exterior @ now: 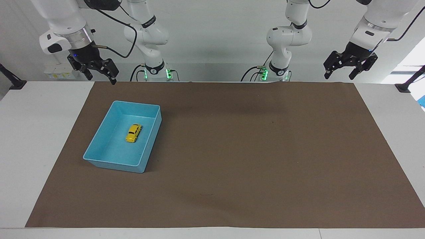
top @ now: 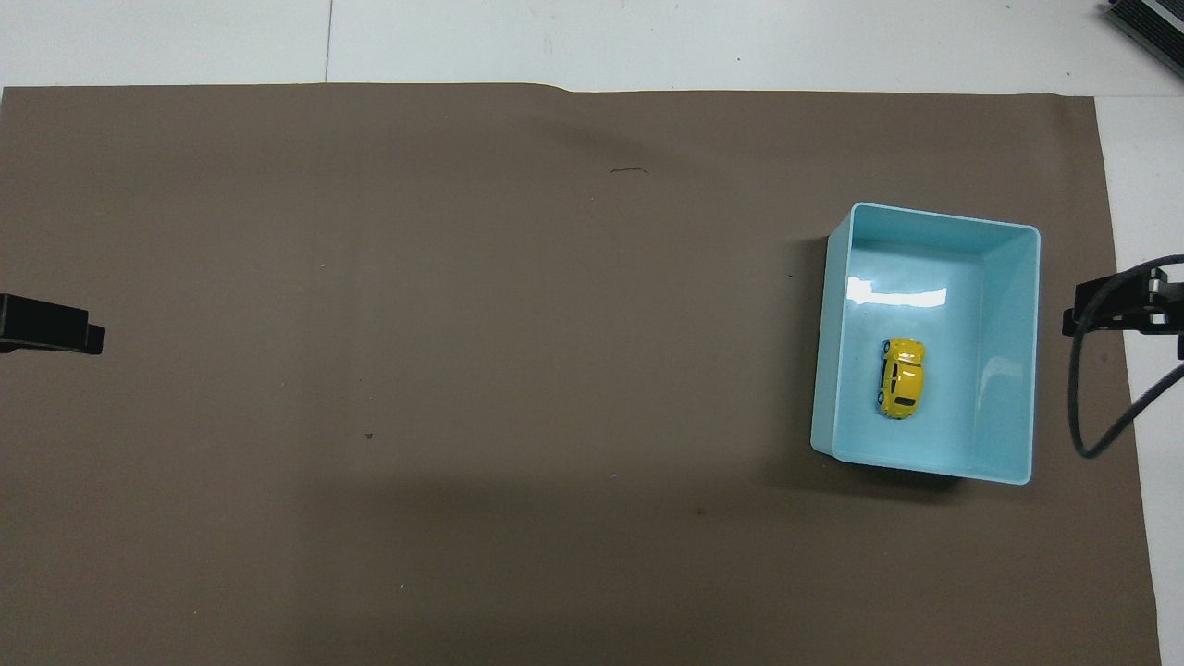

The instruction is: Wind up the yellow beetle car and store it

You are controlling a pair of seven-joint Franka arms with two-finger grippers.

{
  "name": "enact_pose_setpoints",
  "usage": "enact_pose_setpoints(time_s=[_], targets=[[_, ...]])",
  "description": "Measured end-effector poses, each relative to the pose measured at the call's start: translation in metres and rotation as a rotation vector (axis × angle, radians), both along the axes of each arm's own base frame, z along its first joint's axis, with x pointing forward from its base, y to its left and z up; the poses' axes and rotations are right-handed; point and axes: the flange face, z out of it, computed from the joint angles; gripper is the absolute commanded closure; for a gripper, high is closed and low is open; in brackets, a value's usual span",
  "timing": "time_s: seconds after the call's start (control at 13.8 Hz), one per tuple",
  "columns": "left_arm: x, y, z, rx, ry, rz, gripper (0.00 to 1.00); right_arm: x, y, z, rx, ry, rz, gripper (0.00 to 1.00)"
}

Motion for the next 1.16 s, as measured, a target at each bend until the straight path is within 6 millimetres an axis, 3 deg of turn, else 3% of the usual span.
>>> enact_pose_setpoints(time_s=[1.16], targets=[[0.0000,0.0000,0.0000,0.000,0.000,0.000,0.00,0.0000,0.0002,0.0012,0.000,-0.002,0.015,0.00]])
